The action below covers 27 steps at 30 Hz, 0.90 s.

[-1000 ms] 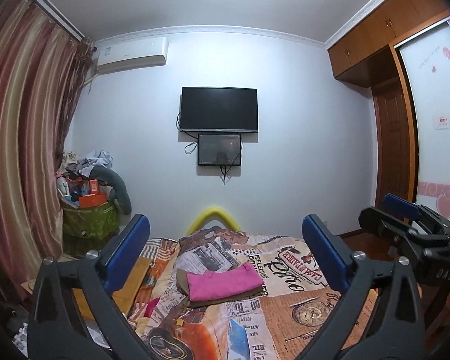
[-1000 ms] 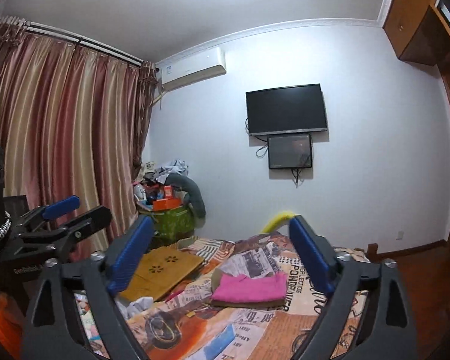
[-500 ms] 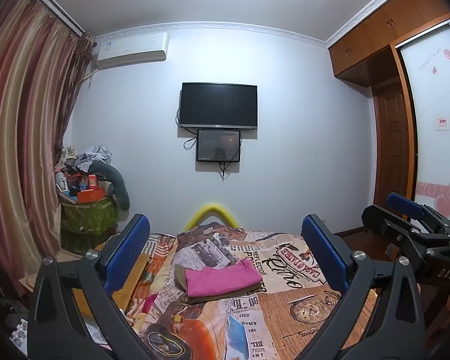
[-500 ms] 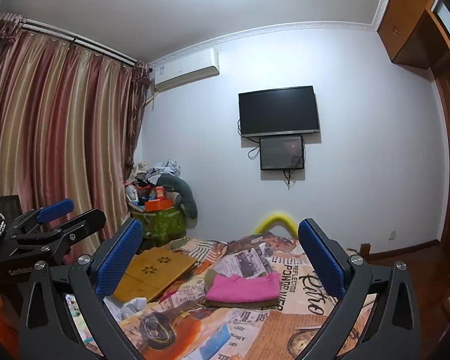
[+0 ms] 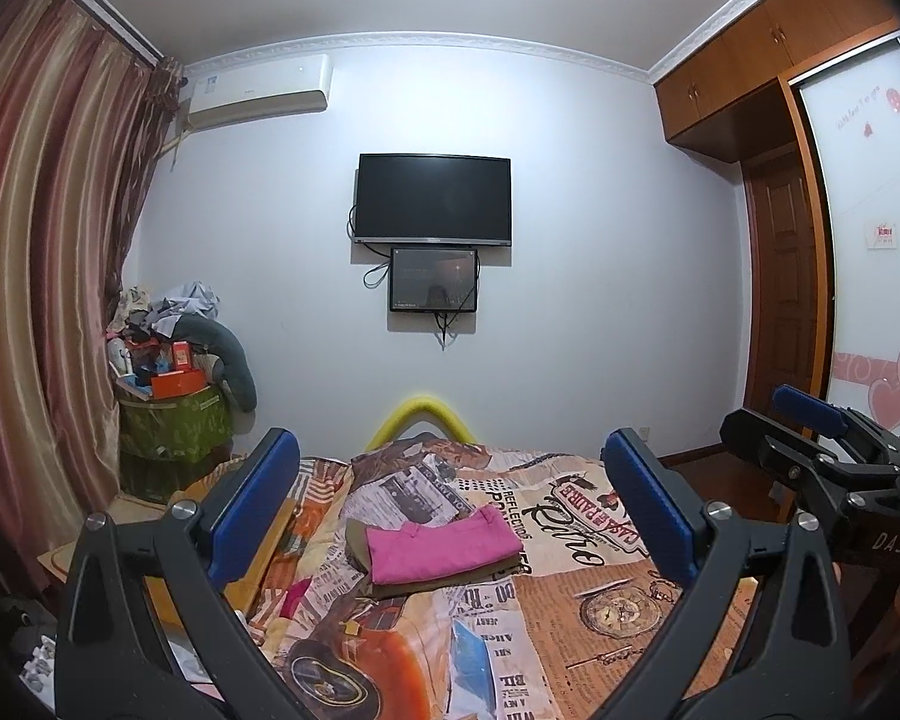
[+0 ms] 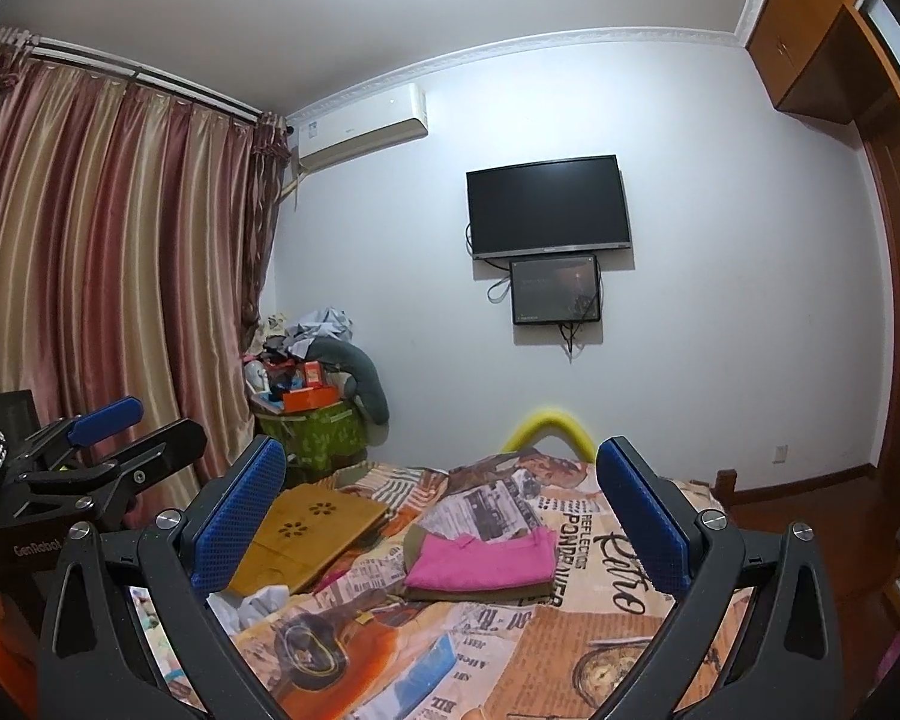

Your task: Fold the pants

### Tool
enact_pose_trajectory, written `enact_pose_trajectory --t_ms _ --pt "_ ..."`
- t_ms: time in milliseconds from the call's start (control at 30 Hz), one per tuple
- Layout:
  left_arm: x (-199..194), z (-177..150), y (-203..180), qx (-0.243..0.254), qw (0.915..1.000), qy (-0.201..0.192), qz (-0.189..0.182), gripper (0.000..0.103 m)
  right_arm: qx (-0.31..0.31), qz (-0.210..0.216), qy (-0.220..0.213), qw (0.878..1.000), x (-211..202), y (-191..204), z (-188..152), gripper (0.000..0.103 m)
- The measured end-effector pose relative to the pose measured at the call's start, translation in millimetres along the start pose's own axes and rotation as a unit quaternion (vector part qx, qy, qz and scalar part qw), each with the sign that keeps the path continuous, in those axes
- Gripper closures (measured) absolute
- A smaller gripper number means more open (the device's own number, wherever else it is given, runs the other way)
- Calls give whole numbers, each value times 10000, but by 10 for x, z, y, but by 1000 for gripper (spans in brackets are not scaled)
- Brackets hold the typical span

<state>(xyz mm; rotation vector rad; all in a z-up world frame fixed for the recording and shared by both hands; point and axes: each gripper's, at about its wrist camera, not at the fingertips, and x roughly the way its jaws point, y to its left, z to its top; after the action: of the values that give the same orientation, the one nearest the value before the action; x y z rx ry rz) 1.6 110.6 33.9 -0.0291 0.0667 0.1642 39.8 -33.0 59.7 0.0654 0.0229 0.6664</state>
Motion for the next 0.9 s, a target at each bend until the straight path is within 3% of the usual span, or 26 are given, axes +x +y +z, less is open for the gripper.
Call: enact_pose_trajectory --t_ms 900 --pt "41 -56 2 -33 9999 59 -114 0 56 -65 111 9999 -22 -26 17 0"
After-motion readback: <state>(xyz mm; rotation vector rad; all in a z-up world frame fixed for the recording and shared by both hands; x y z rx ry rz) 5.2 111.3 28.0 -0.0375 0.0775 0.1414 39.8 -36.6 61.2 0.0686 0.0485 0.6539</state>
